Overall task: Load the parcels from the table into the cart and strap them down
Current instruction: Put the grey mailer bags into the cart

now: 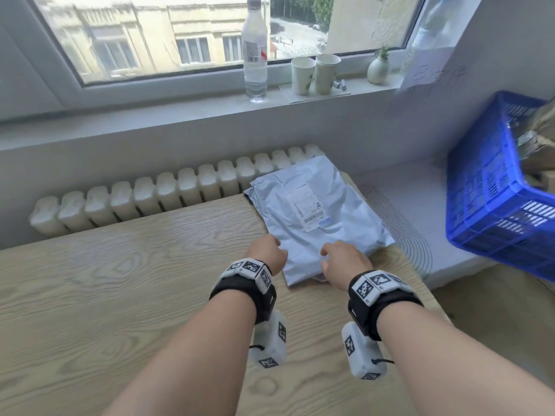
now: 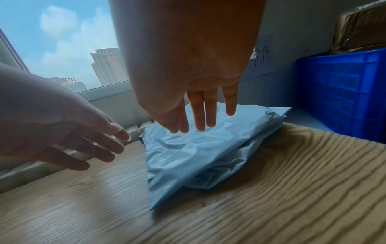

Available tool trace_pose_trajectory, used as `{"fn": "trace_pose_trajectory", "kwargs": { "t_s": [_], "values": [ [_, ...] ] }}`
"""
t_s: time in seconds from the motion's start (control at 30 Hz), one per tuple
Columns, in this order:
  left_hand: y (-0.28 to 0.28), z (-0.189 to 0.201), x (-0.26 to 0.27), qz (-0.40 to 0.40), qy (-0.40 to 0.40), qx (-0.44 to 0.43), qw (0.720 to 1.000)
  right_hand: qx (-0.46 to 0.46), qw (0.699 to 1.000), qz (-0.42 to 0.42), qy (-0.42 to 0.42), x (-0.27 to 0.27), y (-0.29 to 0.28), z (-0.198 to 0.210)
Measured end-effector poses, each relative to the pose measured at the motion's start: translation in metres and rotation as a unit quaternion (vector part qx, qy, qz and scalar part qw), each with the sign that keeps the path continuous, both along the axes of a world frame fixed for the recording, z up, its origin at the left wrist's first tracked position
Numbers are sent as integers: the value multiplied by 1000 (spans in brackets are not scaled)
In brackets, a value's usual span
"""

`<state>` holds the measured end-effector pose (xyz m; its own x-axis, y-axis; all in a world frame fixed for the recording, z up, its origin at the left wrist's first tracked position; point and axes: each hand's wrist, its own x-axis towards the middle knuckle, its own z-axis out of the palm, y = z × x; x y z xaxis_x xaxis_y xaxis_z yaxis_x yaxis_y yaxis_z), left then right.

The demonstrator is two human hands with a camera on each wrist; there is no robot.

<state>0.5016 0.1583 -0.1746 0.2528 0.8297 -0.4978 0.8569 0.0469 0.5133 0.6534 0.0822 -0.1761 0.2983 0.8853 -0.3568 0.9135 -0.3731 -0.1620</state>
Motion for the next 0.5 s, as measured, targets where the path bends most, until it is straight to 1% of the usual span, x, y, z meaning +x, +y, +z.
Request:
{"fn": "trace_pose_trajectory", "kwargs": {
  "t_s": [0.13,0.23,0.3,0.33,0.43,0.5],
  "values": [
    [16,-17,31,76,-5,-34,996,4,1000,3,-4,42,14,-13],
    [34,-36,46,151,-18,-52,987,33,999,5,-24,63,26,-23],
    [52,-65,50,215,-47,-54,974,54,998,1,-40,75,36,-28],
    [56,-71,52,243,-64,-62,966,56,998,-3,-42,81,41,-31],
    [52,-54,55,309,-120,-127,935,34,999,-25,-17,89,49,-41],
    [56,-61,58,343,-162,-149,913,20,999,-28,-2,89,50,-47]
  ]
}}
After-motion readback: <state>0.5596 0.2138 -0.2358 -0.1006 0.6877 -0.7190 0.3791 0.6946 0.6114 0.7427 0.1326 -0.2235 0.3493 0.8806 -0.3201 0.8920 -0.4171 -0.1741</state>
